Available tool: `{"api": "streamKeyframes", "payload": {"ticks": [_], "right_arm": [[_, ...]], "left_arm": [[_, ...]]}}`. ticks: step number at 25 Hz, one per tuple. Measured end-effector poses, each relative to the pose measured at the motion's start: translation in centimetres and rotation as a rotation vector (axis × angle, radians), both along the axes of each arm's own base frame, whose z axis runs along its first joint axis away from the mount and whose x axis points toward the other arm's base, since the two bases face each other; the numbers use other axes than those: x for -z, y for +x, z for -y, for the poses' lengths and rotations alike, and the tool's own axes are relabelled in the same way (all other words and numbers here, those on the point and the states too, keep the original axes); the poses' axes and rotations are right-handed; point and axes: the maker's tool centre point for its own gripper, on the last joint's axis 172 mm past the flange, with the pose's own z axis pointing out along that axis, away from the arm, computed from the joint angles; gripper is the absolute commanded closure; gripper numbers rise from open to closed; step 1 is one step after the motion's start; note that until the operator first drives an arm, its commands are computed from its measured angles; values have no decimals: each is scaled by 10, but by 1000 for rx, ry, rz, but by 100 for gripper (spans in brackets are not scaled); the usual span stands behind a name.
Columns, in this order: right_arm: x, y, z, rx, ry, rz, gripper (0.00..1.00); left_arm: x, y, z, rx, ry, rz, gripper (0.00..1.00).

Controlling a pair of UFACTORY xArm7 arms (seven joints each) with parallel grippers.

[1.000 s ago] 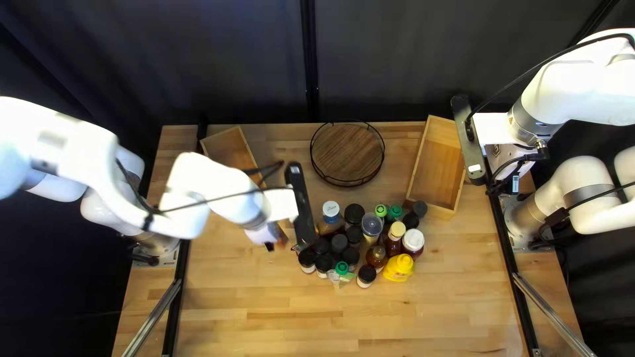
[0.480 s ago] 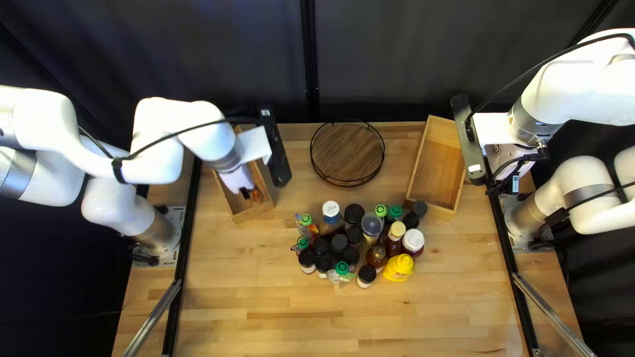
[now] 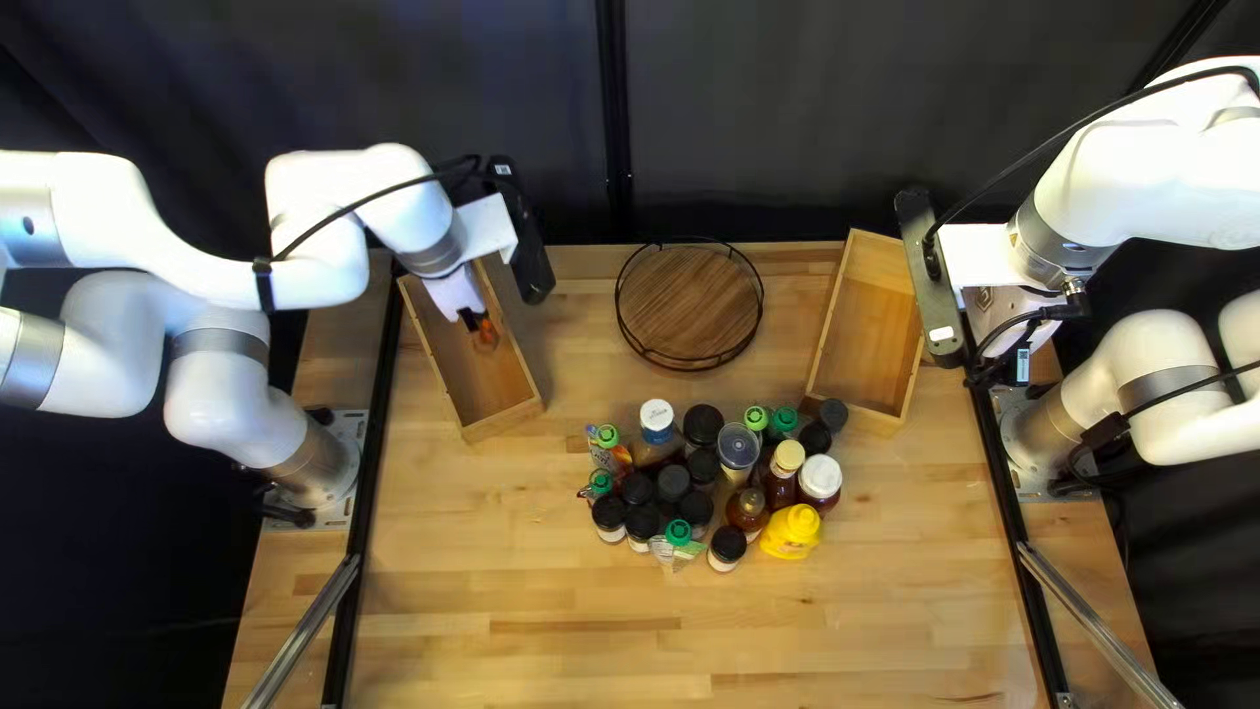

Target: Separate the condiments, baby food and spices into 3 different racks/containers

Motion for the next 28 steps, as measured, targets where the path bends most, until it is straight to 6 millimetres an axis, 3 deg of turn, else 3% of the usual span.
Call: {"api": "streamKeyframes", "payload": {"ticks": [7,9,10,11,12,17,21,24,28], "right_arm": [[0,0,0,0,0,0,0],[0,0,0,0,0,0,0],[0,0,0,0,0,0,0],[0,0,0,0,0,0,0],[0,0,0,0,0,0,0],[0,0,0,0,0,0,0],[0,0,0,0,0,0,0],[0,0,0,0,0,0,0],[0,0,0,0,0,0,0]], "left_arm": [[28,-14,-35,-35,-6,-9,96],[34,-17,-42,-44,-7,-12,86],[36,-18,-44,-48,-7,-14,42],[38,-19,-47,-51,-7,-15,17],[40,-19,-49,-53,-5,-16,0],[43,-16,-51,-64,0,-17,0],[29,-7,-33,-61,-9,-18,0],[9,15,2,-36,-42,-2,0],[-6,56,67,47,-108,31,0]]}}
